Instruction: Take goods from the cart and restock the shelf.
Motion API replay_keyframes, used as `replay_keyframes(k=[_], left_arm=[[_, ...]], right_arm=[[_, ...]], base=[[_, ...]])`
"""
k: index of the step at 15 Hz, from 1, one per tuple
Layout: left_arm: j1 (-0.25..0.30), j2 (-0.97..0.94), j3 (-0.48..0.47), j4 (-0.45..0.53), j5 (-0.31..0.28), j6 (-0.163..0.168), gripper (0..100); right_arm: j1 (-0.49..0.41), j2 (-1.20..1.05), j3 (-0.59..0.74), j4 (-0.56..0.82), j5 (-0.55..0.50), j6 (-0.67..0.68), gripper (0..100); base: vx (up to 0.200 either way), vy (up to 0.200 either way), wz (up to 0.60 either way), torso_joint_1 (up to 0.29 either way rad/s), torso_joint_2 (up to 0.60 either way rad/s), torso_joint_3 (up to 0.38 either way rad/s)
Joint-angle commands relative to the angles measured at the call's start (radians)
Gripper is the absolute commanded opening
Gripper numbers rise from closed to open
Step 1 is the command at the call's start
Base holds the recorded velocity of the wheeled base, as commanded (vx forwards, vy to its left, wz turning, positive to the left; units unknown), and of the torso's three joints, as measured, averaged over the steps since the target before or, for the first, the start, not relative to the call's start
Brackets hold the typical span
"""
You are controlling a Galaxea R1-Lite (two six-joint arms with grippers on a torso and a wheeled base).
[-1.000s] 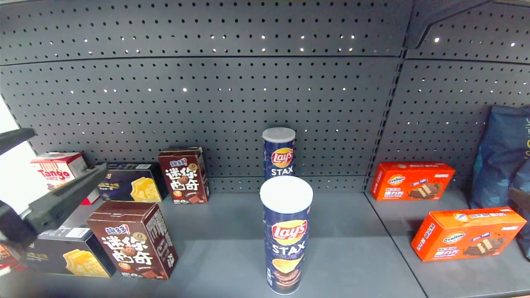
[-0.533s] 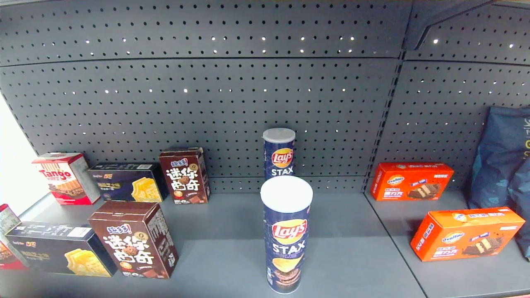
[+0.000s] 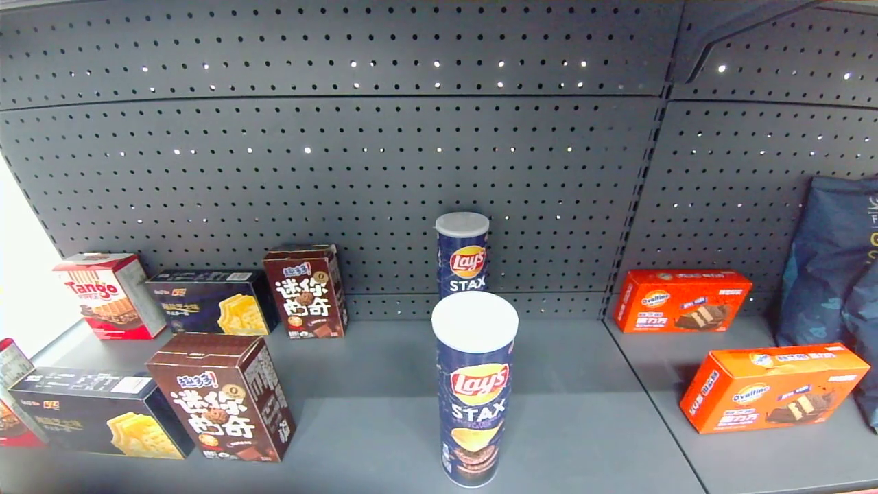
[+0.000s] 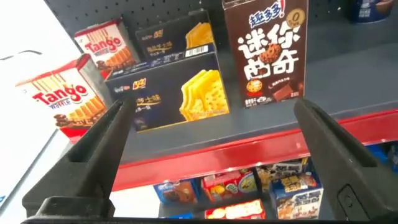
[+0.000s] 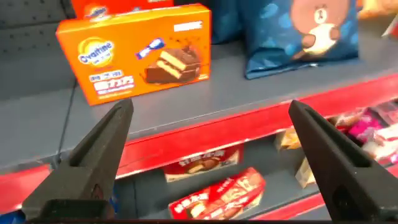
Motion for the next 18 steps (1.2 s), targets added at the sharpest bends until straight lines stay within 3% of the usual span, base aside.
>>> replay_keyframes(k=[1,2,3,4,7,8,10,11,12,14,15,16,18], left_arm=[[0.000,-0.009,0.132,-0.105,-0.004,0.000,100],[-0.001,-0.009,0.155,-0.125,-0.007,0.002,100],[-0.006,-0.007,0.233,-0.228,-0.064,0.000,100],[-0.009,-0.007,0.233,-0.225,-0.122,-0.009,100],[-0.009,-0.007,0.207,-0.144,-0.383,-0.132,100],[-0.009,-0.007,0.187,-0.097,-0.421,-0.149,100],[-0.003,-0.007,0.187,-0.094,-0.409,-0.147,100],[-0.001,-0.007,0.188,-0.097,-0.353,-0.144,100],[-0.001,-0.009,0.191,-0.110,-0.200,-0.120,100],[0.000,-0.009,0.196,-0.124,-0.139,-0.087,100],[-0.001,-0.009,0.196,-0.124,-0.140,-0.063,100],[-0.003,-0.009,0.196,-0.124,-0.220,-0.058,100],[-0.003,-0.007,0.193,-0.116,-0.515,-0.080,100]], right_arm=[[-0.005,0.002,0.001,0.041,0.067,-0.040,100],[-0.005,0.002,0.001,0.055,0.066,-0.036,100],[-0.005,0.002,0.001,0.053,0.061,-0.011,100],[-0.005,0.002,0.001,0.053,0.061,-0.011,100],[-0.004,0.002,0.001,0.053,0.063,-0.013,100],[-0.005,0.002,0.001,0.053,0.063,-0.013,100],[-0.005,0.002,0.001,0.053,0.063,-0.011,100],[-0.005,0.002,0.001,0.053,0.061,-0.011,100],[-0.005,0.002,0.001,0.053,0.063,-0.011,100],[-0.005,0.002,0.001,0.053,0.063,-0.011,100],[-0.005,0.002,0.001,0.053,0.063,-0.011,100],[-0.005,0.002,0.001,0.053,0.063,-0.011,100],[-0.005,0.002,0.001,0.053,0.061,-0.011,100]], base=[[0.000,0.000,0.00,0.000,0.00,0.000],[0.000,0.000,0.00,0.000,0.00,0.000],[0.000,0.000,0.00,0.000,0.00,0.000],[0.000,0.000,0.00,0.000,0.00,0.000],[0.000,0.000,0.00,0.000,0.00,0.000],[0.000,0.000,0.00,0.000,0.00,0.000],[0.000,0.000,0.00,0.000,0.00,0.000],[0.000,0.000,0.00,0.000,0.00,0.000],[0.000,0.000,0.00,0.000,0.00,0.000],[0.000,0.000,0.00,0.000,0.00,0.000],[0.000,0.000,0.00,0.000,0.00,0.000],[0.000,0.000,0.00,0.000,0.00,0.000],[0.000,0.000,0.00,0.000,0.00,0.000]])
